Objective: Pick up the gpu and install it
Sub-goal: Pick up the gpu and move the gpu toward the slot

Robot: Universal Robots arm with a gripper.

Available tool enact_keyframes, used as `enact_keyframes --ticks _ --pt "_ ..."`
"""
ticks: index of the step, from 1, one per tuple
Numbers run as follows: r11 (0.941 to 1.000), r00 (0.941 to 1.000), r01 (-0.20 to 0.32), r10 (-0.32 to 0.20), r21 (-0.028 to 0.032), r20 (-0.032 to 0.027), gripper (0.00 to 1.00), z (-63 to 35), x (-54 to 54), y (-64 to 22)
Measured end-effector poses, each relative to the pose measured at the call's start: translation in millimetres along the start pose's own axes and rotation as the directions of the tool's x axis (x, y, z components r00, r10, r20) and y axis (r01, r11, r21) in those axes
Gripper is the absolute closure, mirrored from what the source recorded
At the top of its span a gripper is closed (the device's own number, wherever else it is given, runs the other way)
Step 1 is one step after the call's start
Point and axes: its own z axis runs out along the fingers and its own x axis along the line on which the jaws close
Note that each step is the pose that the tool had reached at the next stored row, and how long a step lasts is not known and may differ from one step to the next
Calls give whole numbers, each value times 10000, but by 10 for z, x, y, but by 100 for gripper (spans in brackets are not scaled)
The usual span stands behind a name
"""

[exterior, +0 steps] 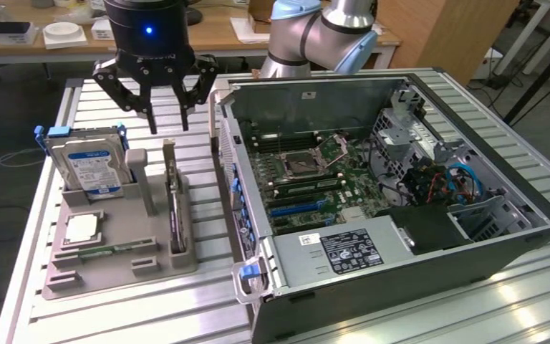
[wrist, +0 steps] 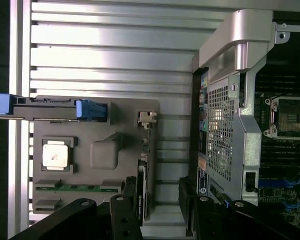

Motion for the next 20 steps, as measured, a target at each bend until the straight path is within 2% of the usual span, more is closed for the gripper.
enact_keyframes --ticks 20 --pt "10000 10000 -13 13 1 1 53 64 2 -3"
